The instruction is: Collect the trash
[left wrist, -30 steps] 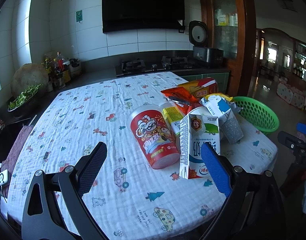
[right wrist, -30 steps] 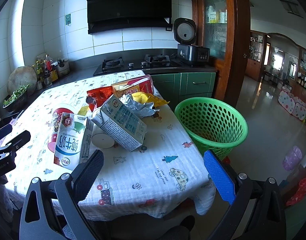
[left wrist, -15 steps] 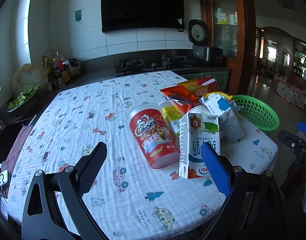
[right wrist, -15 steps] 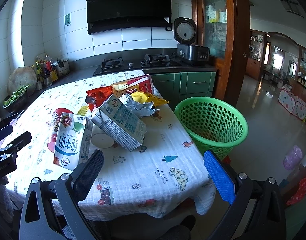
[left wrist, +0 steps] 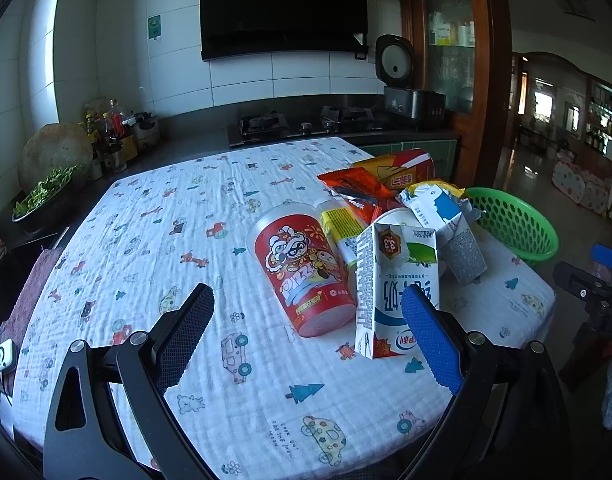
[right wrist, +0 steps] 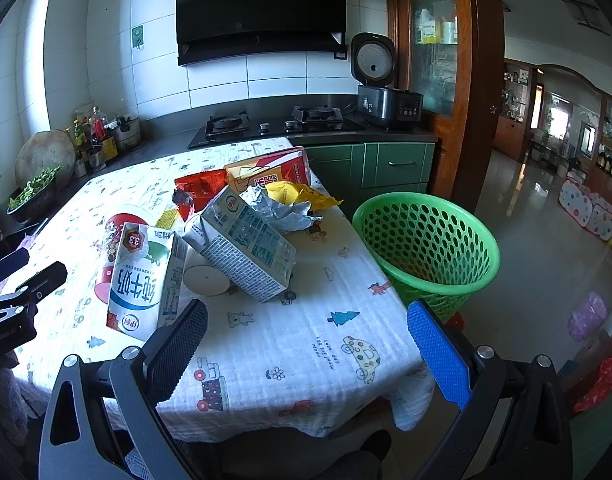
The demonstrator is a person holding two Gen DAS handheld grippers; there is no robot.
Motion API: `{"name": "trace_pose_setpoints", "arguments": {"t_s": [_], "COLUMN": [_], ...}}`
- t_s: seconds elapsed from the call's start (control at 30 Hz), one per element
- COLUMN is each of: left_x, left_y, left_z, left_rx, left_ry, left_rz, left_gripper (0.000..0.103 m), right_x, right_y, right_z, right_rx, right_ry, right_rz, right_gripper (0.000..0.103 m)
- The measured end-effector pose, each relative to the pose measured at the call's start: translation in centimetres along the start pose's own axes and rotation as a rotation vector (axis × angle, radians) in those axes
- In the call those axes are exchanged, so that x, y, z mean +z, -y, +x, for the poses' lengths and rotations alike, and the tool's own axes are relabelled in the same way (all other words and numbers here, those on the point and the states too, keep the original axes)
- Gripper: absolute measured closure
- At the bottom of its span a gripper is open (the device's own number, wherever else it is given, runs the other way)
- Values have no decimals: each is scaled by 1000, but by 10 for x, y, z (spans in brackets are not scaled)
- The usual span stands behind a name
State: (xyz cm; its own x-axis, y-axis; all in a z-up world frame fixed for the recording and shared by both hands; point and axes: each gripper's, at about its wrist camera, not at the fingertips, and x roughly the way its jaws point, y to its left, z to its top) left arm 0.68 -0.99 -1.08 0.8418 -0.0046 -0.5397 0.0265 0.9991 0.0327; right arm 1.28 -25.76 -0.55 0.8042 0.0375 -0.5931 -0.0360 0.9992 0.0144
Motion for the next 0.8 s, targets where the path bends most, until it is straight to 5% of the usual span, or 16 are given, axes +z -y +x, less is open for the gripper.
{"name": "trace_pose_setpoints", "arguments": {"t_s": [0.8], "left_x": [9], "left_y": [-16], "left_z": [9], "left_rx": [13], "left_ry": [-13], "left_rz": [-37], "left_gripper": [10], "right_x": [3], "right_y": [-10], "right_z": [16], "right_rx": [77], "right_ry": [-9], "right_rz": [-52], "right_gripper": [6]}}
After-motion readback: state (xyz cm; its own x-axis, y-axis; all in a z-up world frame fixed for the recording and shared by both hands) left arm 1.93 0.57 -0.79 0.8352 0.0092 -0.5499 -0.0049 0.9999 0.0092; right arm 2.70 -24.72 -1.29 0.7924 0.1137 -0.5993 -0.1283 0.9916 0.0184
